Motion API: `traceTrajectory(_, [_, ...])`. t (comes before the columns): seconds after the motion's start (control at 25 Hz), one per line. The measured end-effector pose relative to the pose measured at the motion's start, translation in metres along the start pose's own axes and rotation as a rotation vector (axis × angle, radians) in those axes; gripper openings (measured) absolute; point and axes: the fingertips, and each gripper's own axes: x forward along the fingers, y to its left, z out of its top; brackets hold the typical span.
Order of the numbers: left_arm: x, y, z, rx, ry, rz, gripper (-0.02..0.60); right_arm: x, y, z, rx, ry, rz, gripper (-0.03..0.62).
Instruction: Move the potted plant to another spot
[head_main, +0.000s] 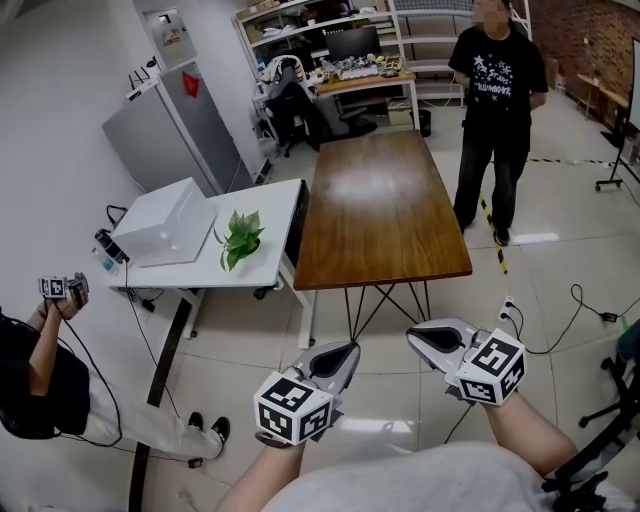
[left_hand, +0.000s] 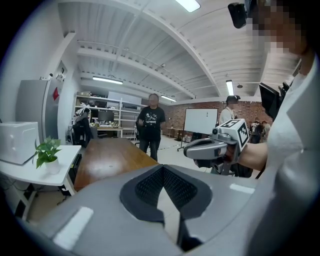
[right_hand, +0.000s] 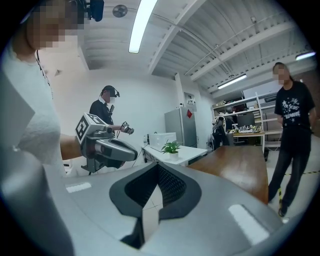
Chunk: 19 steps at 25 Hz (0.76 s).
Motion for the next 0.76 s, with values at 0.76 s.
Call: traceTrajectory(0.76, [-0.020, 0.005, 0.001, -0.002, -0.026, 0.003, -0.006, 0.011, 0.018, 0.001, -0.028, 0.021, 0.000, 0.003])
